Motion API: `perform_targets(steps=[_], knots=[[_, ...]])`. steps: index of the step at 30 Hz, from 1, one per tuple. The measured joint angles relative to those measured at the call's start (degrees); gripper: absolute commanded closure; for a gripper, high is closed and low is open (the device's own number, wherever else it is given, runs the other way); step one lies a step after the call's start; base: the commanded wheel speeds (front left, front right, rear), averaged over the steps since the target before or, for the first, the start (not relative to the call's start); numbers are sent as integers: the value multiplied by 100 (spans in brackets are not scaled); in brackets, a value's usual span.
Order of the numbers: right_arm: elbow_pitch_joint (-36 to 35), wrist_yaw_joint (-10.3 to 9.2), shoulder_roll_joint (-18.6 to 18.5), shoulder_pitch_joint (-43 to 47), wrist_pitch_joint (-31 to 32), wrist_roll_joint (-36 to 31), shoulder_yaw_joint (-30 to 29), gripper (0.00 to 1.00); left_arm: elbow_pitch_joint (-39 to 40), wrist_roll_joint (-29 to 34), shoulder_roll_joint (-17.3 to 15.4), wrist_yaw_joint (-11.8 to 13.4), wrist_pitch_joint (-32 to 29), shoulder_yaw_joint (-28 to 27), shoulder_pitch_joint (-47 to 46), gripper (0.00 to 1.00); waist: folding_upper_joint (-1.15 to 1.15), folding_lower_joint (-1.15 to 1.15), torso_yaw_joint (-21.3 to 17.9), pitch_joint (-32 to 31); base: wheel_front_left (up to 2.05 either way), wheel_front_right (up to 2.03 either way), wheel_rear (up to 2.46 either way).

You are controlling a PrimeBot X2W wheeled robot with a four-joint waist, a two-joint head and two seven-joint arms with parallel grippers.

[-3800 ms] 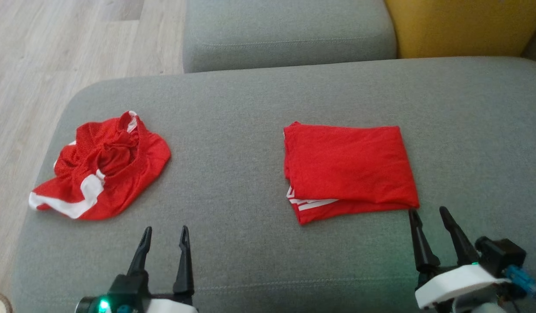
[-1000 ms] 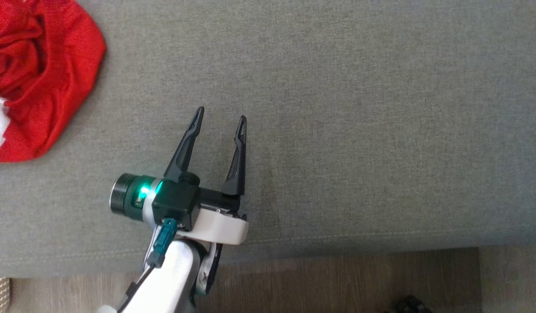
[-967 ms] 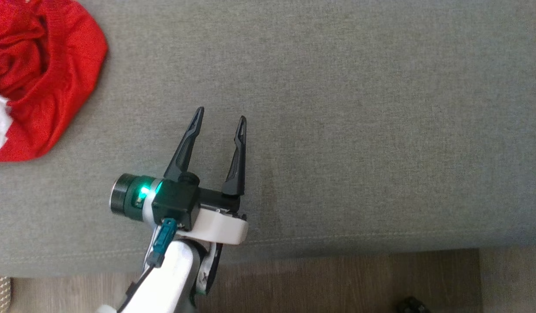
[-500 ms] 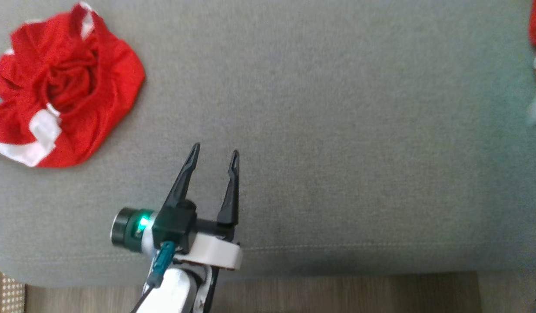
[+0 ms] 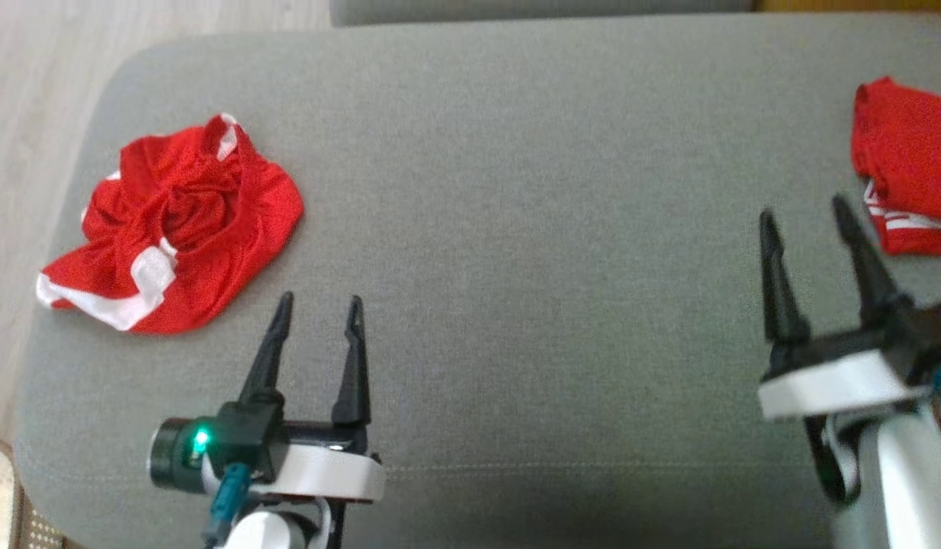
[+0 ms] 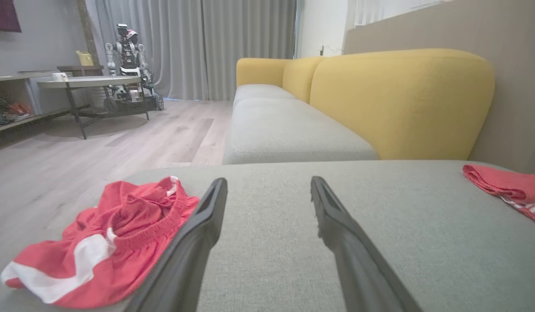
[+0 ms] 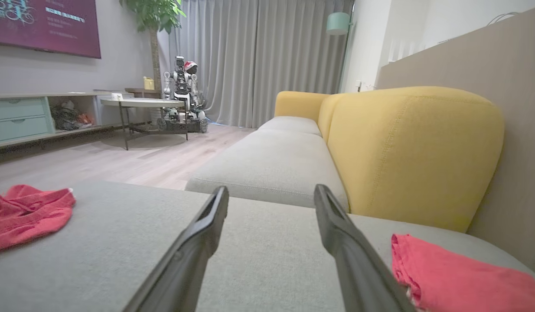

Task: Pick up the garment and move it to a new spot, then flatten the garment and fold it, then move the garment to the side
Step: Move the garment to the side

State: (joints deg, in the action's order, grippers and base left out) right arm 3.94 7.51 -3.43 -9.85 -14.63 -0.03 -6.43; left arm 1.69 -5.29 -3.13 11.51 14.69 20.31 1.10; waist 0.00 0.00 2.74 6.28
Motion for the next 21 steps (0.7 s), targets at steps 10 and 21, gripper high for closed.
perform_targets(steps=[10, 21], knots=[[-103, 0, 94, 1625, 0, 1033, 107, 0, 91, 91, -10, -44, 0, -352, 824, 0, 0, 0, -34, -725, 0, 0, 0], [42, 0, 103, 1680, 0, 1113, 200, 0, 23, 221, -10, -156, 0, -553, 1021, 0, 0, 0, -167, -910, 0, 0, 0]])
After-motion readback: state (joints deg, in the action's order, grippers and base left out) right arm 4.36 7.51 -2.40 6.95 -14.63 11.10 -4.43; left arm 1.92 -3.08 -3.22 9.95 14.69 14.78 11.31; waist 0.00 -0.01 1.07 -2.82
